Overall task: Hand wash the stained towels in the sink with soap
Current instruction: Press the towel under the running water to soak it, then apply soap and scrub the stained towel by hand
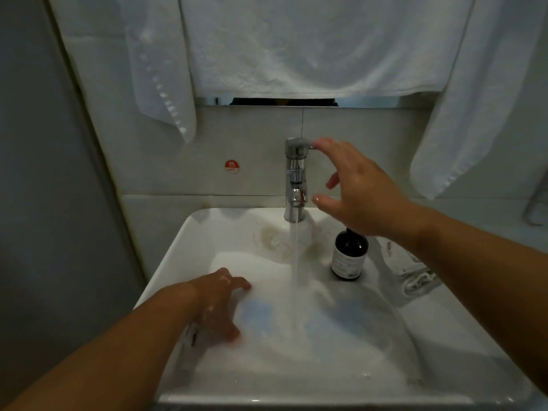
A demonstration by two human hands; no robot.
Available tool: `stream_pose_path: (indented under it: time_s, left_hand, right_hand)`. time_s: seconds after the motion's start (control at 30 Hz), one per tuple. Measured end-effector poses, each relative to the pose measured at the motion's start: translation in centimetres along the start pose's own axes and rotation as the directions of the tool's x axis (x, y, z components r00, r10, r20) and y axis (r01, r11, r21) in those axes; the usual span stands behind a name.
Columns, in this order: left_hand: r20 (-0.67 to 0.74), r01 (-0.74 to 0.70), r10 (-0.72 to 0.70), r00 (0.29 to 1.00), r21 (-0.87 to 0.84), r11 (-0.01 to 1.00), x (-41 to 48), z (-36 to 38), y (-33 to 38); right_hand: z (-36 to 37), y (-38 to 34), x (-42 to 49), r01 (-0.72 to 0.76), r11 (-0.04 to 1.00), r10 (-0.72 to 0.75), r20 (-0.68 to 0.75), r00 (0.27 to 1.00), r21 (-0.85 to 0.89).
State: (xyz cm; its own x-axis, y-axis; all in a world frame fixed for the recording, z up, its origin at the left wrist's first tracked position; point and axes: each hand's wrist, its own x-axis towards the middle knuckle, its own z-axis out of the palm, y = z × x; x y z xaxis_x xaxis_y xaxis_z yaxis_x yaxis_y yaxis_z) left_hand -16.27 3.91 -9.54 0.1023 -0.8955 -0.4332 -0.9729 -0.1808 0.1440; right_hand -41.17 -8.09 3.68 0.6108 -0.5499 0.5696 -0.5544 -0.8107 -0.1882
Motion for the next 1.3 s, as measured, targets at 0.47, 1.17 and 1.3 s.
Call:
stream_pose_path:
  time_s: [0.47, 1.17, 1.3]
  left_hand:
    - [0.0, -0.003, 0.003, 1.0, -0.004, 1.0, 0.4, 0.3, -0.2]
    - [0.0, 0.028, -0.028, 1.0, -0.031, 0.999, -0.1, 0.3, -0.1]
    - [0.002, 0.036, -0.036, 0.999, -0.024, 0.999, -0.1, 0.2, 0.1]
  right_hand:
    - [9.5, 6.7, -5.1, -0.67, 0.715, 0.627, 0.24, 0.741, 0.2]
    - [6.6, -3.1, -6.6, -0.145, 0.978, 0.015, 0.645, 0.764, 0.149]
    - [7.4, -4.0, -6.9, -0.089, 0.991, -0.009, 0.705, 0.709, 0.103]
